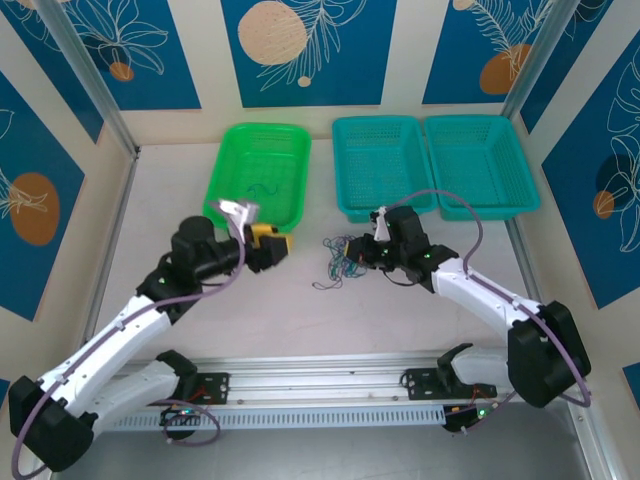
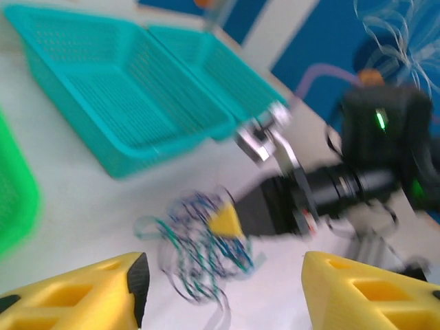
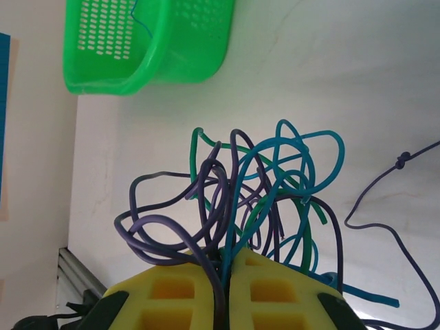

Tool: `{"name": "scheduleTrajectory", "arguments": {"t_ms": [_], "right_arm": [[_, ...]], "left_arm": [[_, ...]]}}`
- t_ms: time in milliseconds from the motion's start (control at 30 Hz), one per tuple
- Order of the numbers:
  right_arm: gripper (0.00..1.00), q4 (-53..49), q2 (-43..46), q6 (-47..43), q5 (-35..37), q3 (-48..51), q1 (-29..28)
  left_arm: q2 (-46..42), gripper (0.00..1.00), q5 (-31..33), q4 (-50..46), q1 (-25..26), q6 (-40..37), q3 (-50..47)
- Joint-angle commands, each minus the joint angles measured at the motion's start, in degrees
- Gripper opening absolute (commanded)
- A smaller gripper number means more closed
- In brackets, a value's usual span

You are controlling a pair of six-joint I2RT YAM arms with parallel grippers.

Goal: Untangle the cables

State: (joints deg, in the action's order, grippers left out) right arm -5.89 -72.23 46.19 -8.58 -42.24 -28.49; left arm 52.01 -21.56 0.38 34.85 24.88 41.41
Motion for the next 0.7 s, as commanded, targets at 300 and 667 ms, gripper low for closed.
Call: {"name": "scheduleTrajectory", "arguments": {"t_ms": [300, 667], "right_arm": [[0.0, -14.55, -12.04, 10.59, -1.15, -12.98, -0.6], [0.02, -19.07, -15.89, 14.4, -2.74, -16.03, -1.66]], "left_arm": [[19.92, 0.51, 0.48, 5.76, 12.39, -6.13, 0.75], [31.01, 0.5, 6.24, 6.94, 12.49, -13.37, 7.39]]}}
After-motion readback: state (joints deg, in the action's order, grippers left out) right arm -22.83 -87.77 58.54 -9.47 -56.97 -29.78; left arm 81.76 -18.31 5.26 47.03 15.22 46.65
